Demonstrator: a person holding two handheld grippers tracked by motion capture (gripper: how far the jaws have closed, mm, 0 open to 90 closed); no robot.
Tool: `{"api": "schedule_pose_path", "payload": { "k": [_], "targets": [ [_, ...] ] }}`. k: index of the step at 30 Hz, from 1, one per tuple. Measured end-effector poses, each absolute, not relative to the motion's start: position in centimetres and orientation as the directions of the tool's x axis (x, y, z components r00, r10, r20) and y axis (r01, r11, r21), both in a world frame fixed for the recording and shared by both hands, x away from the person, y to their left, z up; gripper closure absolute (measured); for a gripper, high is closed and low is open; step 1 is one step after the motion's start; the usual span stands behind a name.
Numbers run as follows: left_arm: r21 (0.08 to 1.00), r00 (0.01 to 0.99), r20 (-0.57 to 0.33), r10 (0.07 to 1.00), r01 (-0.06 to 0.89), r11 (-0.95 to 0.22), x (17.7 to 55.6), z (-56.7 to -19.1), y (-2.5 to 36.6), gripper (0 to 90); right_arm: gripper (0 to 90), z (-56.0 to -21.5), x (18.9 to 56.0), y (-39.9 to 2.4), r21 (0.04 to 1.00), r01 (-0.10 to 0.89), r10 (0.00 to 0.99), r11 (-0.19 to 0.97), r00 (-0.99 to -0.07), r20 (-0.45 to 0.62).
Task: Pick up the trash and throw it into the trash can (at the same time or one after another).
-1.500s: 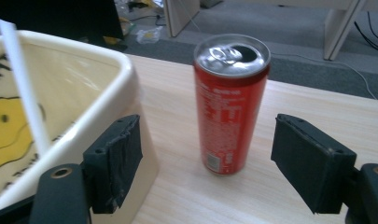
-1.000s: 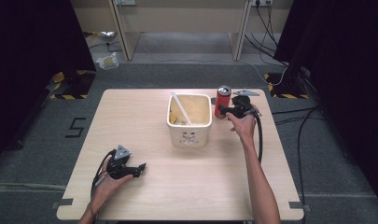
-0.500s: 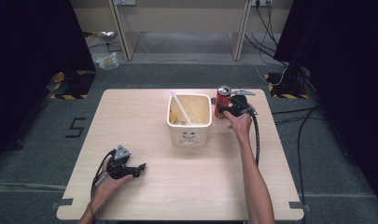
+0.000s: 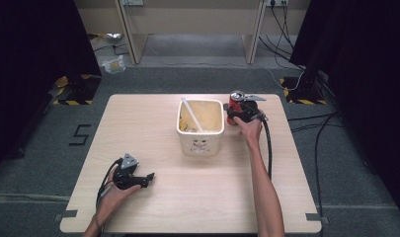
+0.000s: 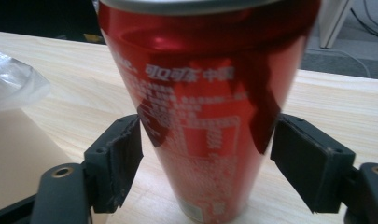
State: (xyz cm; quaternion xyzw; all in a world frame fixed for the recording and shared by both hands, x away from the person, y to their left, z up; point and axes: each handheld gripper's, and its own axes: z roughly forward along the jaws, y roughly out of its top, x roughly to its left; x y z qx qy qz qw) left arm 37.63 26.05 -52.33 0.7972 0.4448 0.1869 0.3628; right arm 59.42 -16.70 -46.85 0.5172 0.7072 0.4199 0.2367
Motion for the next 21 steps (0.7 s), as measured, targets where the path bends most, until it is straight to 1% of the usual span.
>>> {"api": "schedule_pose_path", "payload": {
  "k": [1, 2, 7, 11, 21],
  "targets": [
    [0.745, 0.534, -0.025, 0.845, 0.574, -0.341, 37.6, -52.3, 26.0, 15.1, 27.6, -46.8, 59.4, -16.7, 0.839, 0.533, 0.930, 0.112, -0.353, 0.100],
    [0.744, 0.534, -0.025, 0.845, 0.574, -0.341, 37.6, -52.3, 26.0, 15.1, 31.7, -46.9, 59.5, -16.6, 0.841, 0.527, 0.929, 0.118, -0.358, 0.094],
    [0.745, 0.534, -0.024, 0.845, 0.573, -0.341, 37.6, -52.3, 26.0, 15.1, 33.8, -46.7, 59.3, -16.6, 0.842, 0.518, 0.930, 0.150, -0.363, 0.057],
    [0.747, 0.535, -0.025, 0.845, 0.572, -0.340, 37.6, -52.4, 26.0, 15.1, 34.1, -46.4, 59.1, -16.8, 0.844, 0.519, 0.933, 0.137, -0.355, 0.067],
    [0.747, 0.534, -0.025, 0.845, 0.572, -0.339, 37.6, -52.4, 26.0, 15.0, 34.5, -44.9, 58.0, -17.3, 0.854, 0.500, 0.934, 0.144, -0.355, 0.051]
  ]
}}
